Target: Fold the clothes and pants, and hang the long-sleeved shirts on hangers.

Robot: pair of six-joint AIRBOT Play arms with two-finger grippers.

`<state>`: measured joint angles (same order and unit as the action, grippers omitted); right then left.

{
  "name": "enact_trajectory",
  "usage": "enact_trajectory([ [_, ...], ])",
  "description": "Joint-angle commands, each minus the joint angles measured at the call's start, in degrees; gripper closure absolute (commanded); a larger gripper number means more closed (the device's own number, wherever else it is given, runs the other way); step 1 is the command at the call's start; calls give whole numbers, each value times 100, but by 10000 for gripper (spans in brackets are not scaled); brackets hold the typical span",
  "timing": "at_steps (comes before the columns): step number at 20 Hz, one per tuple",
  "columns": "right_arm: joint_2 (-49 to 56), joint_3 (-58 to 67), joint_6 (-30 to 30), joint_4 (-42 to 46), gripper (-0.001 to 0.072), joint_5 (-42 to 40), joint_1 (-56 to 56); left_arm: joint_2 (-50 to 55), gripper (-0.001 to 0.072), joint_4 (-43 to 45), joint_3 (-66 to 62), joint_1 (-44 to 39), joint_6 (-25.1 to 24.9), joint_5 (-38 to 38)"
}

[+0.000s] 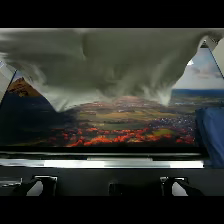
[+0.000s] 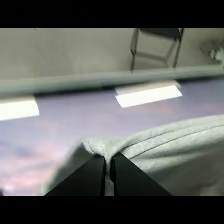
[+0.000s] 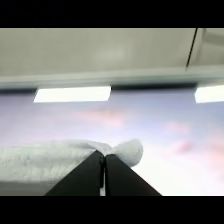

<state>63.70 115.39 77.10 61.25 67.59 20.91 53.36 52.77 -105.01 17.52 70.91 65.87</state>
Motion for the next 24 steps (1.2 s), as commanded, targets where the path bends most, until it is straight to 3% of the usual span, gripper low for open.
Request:
enact_trajectory([
  [1, -1025, 669, 17, 494, 674, -304, -4, -634, 684, 323, -1290, 2, 433, -275],
  [6, -1674, 649, 376, 837, 674, -310, -4, -1091, 685, 326, -1294, 2, 568, -708],
  [10, -1499, 649, 466, 922, 674, -122, -4, -944, 685, 505, -1292, 2, 675, -656],
  [14, -437, 542, 800, 879, 676, 1585, -4, -153, 685, 531, -988, -13, 970, 439],
  [16, 240, -203, 868, 892, 677, 2006, -186, 409, 685, 516, -227, -168, 951, 850],
  [20, 1556, -2144, 1104, 1700, 676, 1207, -1176, 1685, 684, 514, 2017, -688, 839, 352],
  [24, 3047, -2487, 2044, 1790, 675, -188, -1628, 3154, 683, 352, 3097, -916, 839, -734],
])
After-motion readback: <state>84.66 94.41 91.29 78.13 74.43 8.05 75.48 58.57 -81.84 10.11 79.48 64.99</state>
